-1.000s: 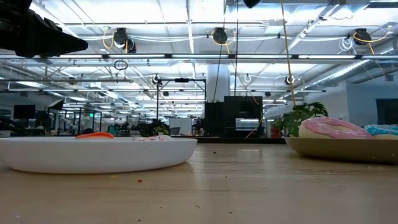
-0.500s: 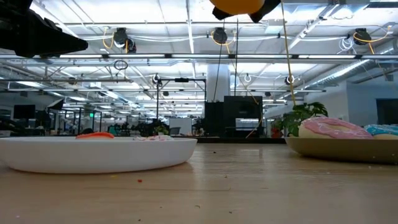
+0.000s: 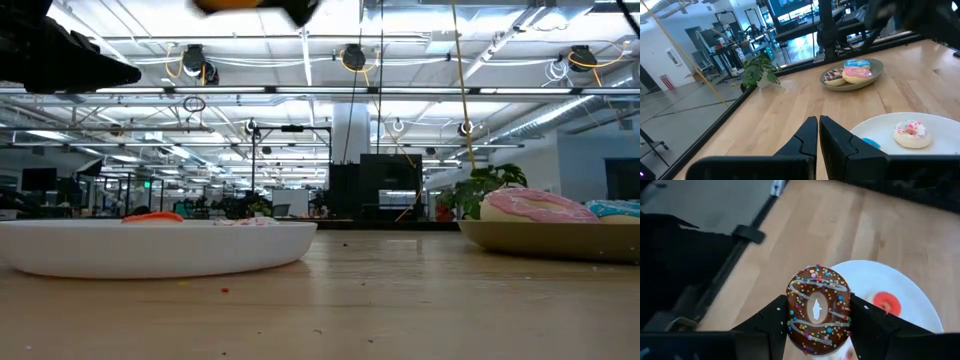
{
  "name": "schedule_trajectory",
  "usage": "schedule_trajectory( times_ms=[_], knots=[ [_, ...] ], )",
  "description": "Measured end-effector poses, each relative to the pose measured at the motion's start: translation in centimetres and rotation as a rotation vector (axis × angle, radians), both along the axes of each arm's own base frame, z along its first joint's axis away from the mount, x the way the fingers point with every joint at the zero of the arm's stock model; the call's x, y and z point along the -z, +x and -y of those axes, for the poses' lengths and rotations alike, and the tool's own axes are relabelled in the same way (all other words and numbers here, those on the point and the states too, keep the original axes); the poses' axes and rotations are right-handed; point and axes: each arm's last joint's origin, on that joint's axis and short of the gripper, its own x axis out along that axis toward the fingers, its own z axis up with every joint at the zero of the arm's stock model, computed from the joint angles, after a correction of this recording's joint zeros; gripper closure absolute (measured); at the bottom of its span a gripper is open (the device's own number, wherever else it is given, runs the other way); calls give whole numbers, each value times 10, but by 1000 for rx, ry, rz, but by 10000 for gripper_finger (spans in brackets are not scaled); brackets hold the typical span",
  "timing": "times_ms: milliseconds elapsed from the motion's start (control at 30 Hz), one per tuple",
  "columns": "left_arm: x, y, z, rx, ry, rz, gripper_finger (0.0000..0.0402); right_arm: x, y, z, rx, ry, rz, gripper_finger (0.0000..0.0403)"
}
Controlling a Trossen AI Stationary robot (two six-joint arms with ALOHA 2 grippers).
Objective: Pick & Place donuts
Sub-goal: Put the small brown donut on the white plate
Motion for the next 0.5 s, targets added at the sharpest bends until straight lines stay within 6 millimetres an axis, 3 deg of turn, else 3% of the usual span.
schedule_trajectory(
  times_ms=[100,233,333,500],
  knots=[
    [-2,-1,0,0,0,10,376,17,28,10,3,14,-67,234],
    [-5,-5,1,-12,-3,29,376,56,51,26,-11,64,-145,234],
    [-7,-8,1,-13,-10,38,376,71,61,36,-19,85,-140,234],
    [-8,-11,4,5,7,37,376,79,68,46,-9,86,-134,234]
  ],
)
